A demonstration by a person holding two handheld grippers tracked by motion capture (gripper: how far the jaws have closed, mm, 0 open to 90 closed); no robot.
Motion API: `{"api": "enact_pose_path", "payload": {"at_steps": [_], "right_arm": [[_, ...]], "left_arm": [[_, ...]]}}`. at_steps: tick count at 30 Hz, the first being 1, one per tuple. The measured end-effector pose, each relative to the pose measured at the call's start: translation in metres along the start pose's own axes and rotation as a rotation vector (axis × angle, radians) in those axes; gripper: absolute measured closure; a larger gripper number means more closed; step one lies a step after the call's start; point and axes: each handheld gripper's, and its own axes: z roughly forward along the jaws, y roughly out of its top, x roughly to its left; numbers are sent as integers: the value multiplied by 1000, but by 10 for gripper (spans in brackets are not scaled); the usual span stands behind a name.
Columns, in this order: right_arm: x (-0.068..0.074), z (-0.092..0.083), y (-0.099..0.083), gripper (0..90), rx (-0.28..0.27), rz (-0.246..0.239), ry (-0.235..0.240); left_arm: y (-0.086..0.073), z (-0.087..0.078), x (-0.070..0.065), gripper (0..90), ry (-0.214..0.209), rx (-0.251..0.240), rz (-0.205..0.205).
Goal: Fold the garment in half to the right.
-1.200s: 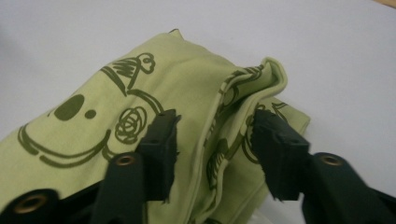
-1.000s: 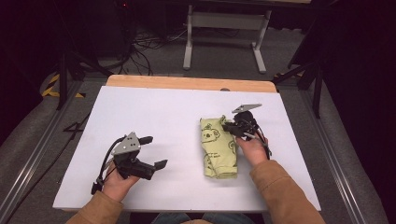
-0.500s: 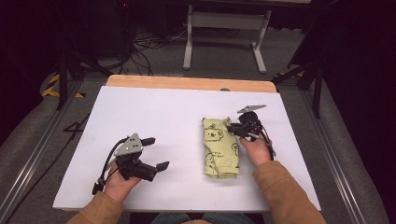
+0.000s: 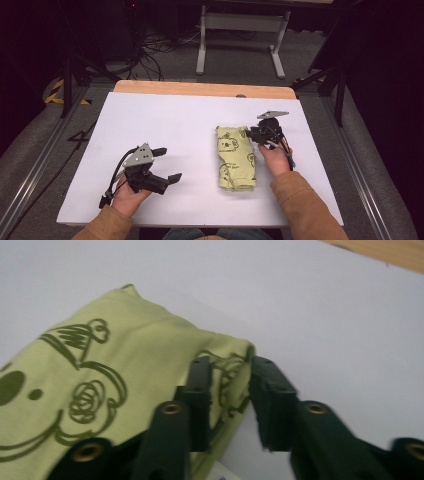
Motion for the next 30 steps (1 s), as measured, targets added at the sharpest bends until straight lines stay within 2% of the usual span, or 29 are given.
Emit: {"api": "enact_pose_path", "payload": {"at_steps": [3,6,9,11,13,14,15,17,19,22,30], "right_arm": [[10,4,6,876,-12,-54,-9],[14,11,9,898,-17,-80,-23],[11,23,11,899,-8,-76,-43],[5,33,7,899,29,-71,-74],[-1,38,3,899,58,-56,-77],[-5,38,1,899,50,-37,-61],[-6,38,2,900,48,-25,-63],[-6,36,2,899,56,-43,-104],[-8,36,1,891,72,-50,-117],[-11,30,1,867,58,-21,-102],[-3,5,7,796,-2,-55,-66]], "left_arm": [[-1,1,0,24,-2,3,-2],[-1,1,0,25,-3,5,0],[-1,1,0,25,-3,4,4],[-1,0,0,25,-4,2,3],[-2,0,1,25,-6,1,2],[-2,0,1,26,-6,2,3],[-2,0,1,26,-6,2,3],[-2,1,1,26,-6,4,2],[-2,1,1,26,-6,5,2],[-2,1,1,26,-4,3,-1],[-3,-3,3,26,16,-5,4]]}}
